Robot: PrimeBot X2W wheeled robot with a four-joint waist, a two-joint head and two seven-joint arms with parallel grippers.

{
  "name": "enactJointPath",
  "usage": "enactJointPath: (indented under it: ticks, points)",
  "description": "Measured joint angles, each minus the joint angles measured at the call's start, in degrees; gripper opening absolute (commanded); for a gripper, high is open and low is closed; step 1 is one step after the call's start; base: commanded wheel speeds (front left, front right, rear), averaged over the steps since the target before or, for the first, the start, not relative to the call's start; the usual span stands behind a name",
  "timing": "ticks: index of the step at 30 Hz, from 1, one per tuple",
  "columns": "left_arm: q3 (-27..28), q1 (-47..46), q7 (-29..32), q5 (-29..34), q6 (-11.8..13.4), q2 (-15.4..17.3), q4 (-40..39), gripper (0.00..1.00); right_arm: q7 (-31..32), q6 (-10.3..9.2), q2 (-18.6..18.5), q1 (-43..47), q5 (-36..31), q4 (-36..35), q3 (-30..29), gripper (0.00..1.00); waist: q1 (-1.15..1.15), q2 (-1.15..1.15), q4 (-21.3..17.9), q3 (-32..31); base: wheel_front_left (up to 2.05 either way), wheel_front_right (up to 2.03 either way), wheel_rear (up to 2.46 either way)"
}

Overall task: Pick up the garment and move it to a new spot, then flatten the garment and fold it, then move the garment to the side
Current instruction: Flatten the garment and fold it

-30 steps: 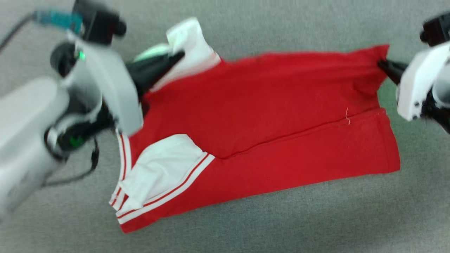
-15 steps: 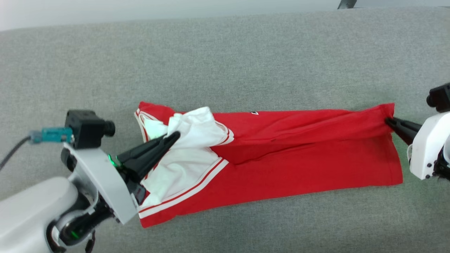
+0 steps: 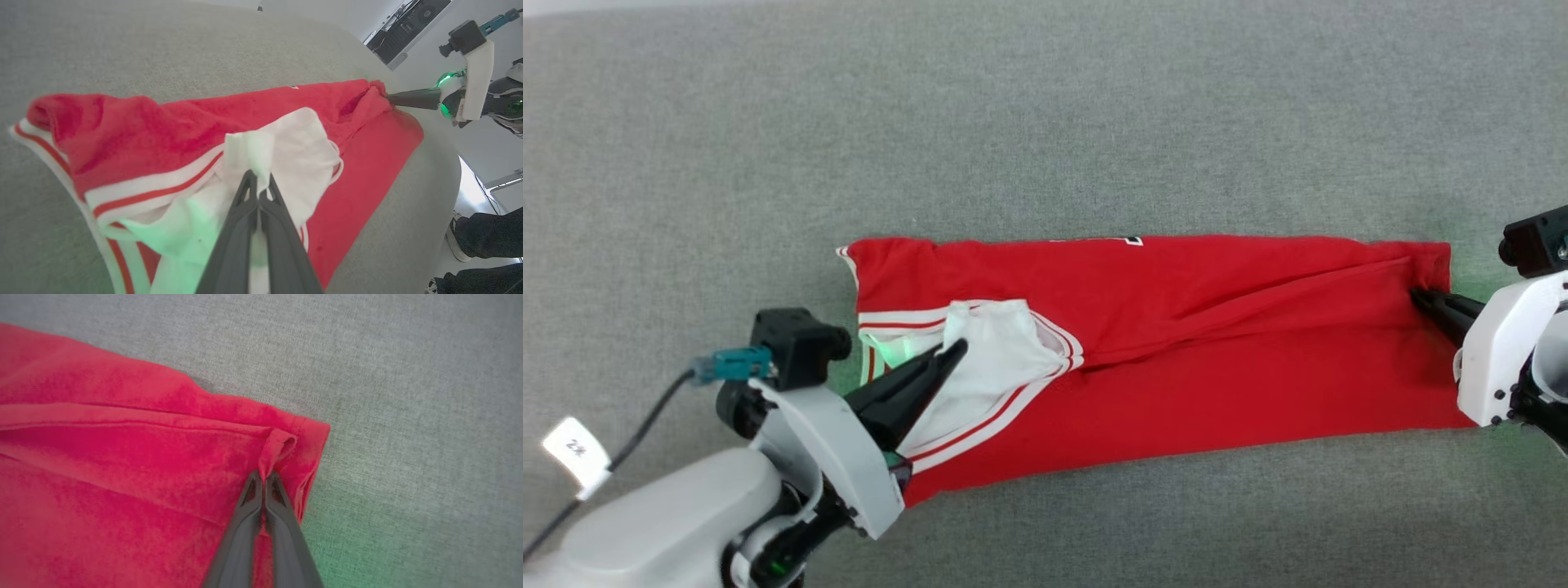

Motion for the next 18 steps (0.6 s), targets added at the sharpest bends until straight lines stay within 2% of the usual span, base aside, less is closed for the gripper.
enactJointPath:
  ticks: [3, 10, 11, 12, 13, 14, 15, 16, 18]
  points:
    - [-0.38, 0.87, -0.33, 1.01, 0.71, -1.91, 3.47, 0.0, -0.03, 0.0, 0.99, 0.18, -0.51, 0.53, -0.77, 0.0, 0.0, 0.0, 0.04, 0.65, 0.0, 0.0, 0.0]
    - [-0.05, 1.44, -0.82, 0.9, 0.38, -5.44, 9.33, 0.0, -0.27, 0.0, 2.37, 0.13, -1.94, 1.41, -1.75, 0.0, 0.0, 0.0, -0.17, 1.36, 0.0, 0.0, 0.0]
    - [0.0, 1.46, -0.84, 0.9, 0.26, -5.77, 9.92, 0.0, -0.34, 0.0, 2.54, 0.12, -2.11, 1.47, -1.81, 0.24, 0.0, 0.0, -0.23, 1.33, 0.0, 0.0, 0.0]
    - [0.35, 1.68, -1.05, 0.73, 0.13, -6.11, 10.28, 0.0, -0.64, 0.0, 2.76, 0.12, -2.15, 1.57, -1.9, 0.94, 0.0, 0.0, -0.31, 1.28, 0.0, 0.0, 0.0]
    - [0.86, 2.04, -1.15, 0.25, 0.13, -6.52, 10.58, 0.25, -0.9, 0.0, 2.94, 0.14, -2.18, 1.69, -2.11, 1.0, 0.0, 0.0, -0.38, 1.13, 0.0, 0.0, 0.0]
    - [1.23, 2.41, -1.29, 0.21, 0.13, -6.81, 10.71, 0.46, -1.22, 0.0, 3.14, 0.22, -2.13, 1.76, -2.42, 1.0, 0.0, 0.0, -0.43, 0.9, 0.0, 0.0, 0.0]
    - [1.76, 2.89, -1.43, 0.22, 0.15, -6.98, 10.7, 0.77, -1.31, 0.0, 3.27, 0.45, -1.82, 1.65, -2.63, 1.0, 0.0, 0.0, -0.46, 0.62, 0.0, 0.0, 0.0]
    - [2.57, 3.5, -1.62, 0.22, 0.34, -7.04, 10.62, 1.0, -1.26, 0.0, 3.34, 0.78, -1.43, 1.3, -2.72, 1.0, 0.0, 0.0, -0.48, 0.3, 0.0, 0.0, 0.0]
    - [3.86, 4.83, -1.82, 0.44, 0.77, -6.9, 10.11, 1.0, -0.65, 0.0, 2.69, 1.82, -0.13, -0.33, -2.65, 1.0, 0.0, 0.0, -0.51, -0.44, 0.0, 0.0, 0.0]
